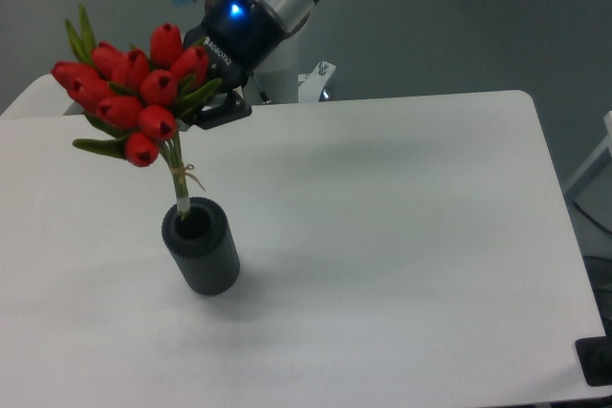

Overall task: Pick up the flowers from the vase
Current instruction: 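Lift the gripped tulips straight up out of the grey vase, then carry the tulip bouquet away from the vase and hold it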

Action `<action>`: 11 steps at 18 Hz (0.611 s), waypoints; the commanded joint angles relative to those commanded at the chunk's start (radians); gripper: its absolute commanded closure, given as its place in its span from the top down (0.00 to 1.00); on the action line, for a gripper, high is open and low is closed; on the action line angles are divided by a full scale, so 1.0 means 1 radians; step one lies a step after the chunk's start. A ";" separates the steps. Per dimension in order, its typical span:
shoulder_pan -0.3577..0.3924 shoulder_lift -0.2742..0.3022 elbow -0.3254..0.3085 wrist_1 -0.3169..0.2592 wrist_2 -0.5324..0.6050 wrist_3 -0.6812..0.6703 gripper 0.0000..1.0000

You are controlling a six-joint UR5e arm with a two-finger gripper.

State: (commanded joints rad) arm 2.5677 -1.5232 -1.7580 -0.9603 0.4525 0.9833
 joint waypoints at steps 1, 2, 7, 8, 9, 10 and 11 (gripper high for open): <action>0.021 -0.005 0.008 0.003 0.002 0.003 0.29; 0.044 -0.011 0.011 0.006 0.002 0.014 0.29; 0.106 -0.113 0.077 0.021 0.035 0.040 0.29; 0.118 -0.142 0.092 0.023 0.044 0.043 0.29; 0.121 -0.172 0.116 0.031 0.049 0.043 0.29; 0.121 -0.204 0.147 0.032 0.069 0.043 0.29; 0.123 -0.236 0.175 0.032 0.098 0.043 0.29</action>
State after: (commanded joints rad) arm 2.6906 -1.7592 -1.5833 -0.9281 0.5504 1.0262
